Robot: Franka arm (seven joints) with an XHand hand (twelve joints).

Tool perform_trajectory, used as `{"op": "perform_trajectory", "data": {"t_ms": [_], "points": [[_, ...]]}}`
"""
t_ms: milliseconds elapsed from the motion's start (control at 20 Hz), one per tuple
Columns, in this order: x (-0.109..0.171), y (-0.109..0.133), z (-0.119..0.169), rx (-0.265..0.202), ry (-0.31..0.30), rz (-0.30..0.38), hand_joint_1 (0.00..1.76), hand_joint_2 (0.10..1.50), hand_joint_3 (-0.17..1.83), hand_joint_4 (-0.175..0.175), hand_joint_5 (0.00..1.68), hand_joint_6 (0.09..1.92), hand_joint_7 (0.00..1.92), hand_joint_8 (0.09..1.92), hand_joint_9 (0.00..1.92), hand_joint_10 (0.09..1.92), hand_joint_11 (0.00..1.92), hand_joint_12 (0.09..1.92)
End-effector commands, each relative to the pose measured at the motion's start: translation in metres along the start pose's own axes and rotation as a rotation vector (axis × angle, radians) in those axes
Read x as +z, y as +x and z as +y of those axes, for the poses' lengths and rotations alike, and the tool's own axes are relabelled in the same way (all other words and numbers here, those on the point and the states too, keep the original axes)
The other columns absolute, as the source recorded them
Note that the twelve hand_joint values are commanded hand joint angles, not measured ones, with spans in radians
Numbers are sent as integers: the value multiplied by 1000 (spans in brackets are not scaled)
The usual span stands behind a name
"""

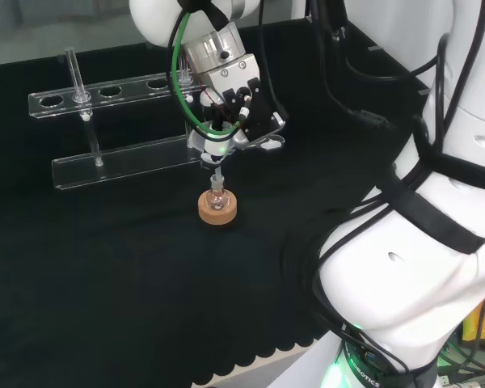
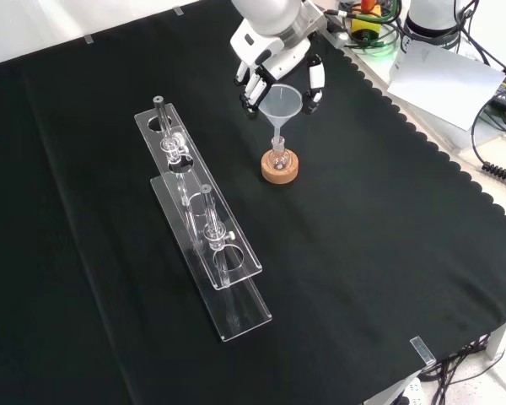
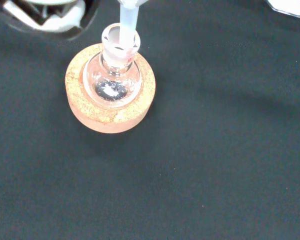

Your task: Place the funnel on the round-bottom flask.

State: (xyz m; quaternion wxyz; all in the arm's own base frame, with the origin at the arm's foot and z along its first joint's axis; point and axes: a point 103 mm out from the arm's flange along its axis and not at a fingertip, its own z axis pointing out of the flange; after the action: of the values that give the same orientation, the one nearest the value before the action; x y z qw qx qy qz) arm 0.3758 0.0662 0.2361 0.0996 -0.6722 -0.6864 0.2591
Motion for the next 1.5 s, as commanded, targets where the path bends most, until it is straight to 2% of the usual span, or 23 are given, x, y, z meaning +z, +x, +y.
{"op": "perform_trajectory", "data": {"t_ms": [50, 500, 1500], "points": [[3, -1, 6, -3, 10, -1, 867, 748, 691, -16, 814, 678, 776, 672, 1138, 447, 636, 1242], [7, 8, 9, 0, 21, -50, 868, 748, 692, -16, 814, 679, 776, 673, 1138, 447, 635, 1242], [11, 1, 10, -6, 34, -43, 869, 747, 694, -17, 813, 681, 775, 676, 1138, 448, 635, 1242]]}}
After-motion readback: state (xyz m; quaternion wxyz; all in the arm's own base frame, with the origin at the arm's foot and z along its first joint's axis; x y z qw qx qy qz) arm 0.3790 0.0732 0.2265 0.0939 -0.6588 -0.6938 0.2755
